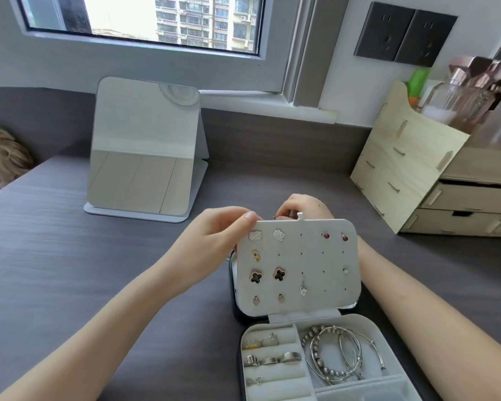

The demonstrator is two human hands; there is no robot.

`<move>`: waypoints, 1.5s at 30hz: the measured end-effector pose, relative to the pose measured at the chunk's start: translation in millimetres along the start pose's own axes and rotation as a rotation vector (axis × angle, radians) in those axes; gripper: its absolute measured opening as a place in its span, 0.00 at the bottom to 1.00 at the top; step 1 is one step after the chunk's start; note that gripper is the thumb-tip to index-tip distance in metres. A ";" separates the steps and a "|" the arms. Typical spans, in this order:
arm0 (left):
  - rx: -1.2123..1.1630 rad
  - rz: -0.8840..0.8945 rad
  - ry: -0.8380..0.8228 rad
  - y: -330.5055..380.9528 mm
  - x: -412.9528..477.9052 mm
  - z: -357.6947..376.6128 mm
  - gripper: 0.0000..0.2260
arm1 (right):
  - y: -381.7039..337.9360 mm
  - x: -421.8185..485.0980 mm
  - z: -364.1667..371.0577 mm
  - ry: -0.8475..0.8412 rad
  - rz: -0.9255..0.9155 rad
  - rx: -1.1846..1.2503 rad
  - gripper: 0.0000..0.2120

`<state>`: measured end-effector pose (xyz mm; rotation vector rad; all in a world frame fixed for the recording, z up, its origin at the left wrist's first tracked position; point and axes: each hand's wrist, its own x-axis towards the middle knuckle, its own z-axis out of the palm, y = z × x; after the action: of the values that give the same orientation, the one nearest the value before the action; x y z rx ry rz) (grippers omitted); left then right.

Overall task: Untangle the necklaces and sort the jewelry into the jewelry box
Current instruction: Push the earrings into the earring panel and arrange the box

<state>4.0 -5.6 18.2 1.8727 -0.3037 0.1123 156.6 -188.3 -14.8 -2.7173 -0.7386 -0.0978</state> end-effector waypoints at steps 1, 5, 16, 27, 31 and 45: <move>0.003 -0.003 0.023 -1.4 0.7 0.8 0.15 | 2.3 -0.6 -1.8 0.038 -0.005 0.010 0.06; 0.047 -0.010 0.065 -4.3 1.6 3.1 0.08 | 2.3 -16.9 -39.1 0.352 0.090 0.398 0.05; -0.042 0.276 0.107 6.0 -6.4 9.7 0.15 | -83.8 -86.3 -74.4 0.373 -0.480 0.046 0.09; -0.249 0.159 -0.026 10.0 -5.5 1.4 0.12 | -93.8 -89.5 -74.4 0.360 -0.507 0.062 0.09; -0.309 0.075 -0.059 11.8 -3.4 -4.5 0.10 | -102.5 -89.9 -77.1 0.423 -0.576 -0.086 0.08; -0.426 -0.055 -0.003 13.9 -2.5 -6.5 0.11 | -115.0 -81.0 -79.7 0.385 -0.610 -0.442 0.02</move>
<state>-1.6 -3.1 32.4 1.4576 -0.2553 0.0050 30.2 -159.6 81.8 -2.6063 -1.5270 -0.9927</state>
